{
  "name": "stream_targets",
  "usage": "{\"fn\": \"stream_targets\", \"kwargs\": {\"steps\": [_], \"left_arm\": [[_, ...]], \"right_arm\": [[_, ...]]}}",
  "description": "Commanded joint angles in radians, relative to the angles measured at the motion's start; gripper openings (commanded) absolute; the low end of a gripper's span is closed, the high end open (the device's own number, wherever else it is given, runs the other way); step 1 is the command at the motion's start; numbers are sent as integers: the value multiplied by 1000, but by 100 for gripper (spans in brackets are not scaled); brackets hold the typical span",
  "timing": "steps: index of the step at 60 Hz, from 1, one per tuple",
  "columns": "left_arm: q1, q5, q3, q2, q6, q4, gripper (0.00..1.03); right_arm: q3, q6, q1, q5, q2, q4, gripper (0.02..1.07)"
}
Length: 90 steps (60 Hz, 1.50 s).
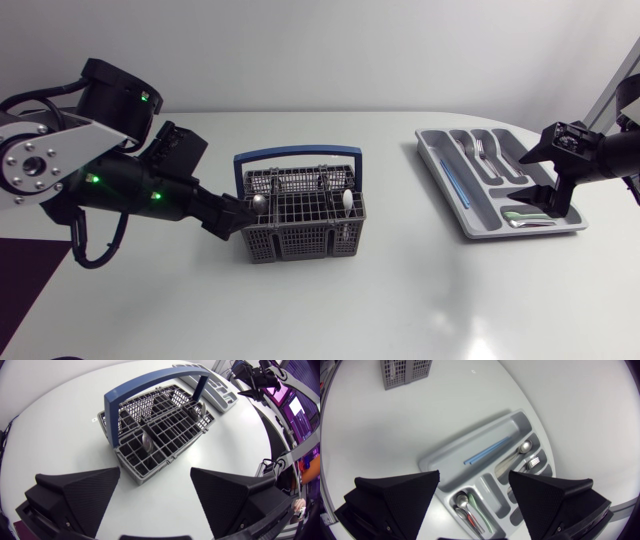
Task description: Unload the cutlery basket into the drawer organizer.
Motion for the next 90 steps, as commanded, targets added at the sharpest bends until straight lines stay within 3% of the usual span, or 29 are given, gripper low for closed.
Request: {"fn": "stream_targets", "kwargs": {"steps": [1,20,46,59,74,90], "left_arm": [[4,-3,30,29,-26,15,99],[59,28,30,94,-35,80,98],[56,66,31,141,-60,150,90],[42,66,22,150,-72,186,75],[36,67,14,178,-85,220,46],[28,97,19,232,-108,243,36]], "right_arm": [[-55,134,52,-11,-71,-30,102],[-140,476,313,-20,-285,-99,99],[-129,869,667,15,-407,-127,99],[-129,930,733,27,-397,-107,99],[-129,981,806,50,-364,-64,99],[-141,998,842,55,-332,-33,99]]}}
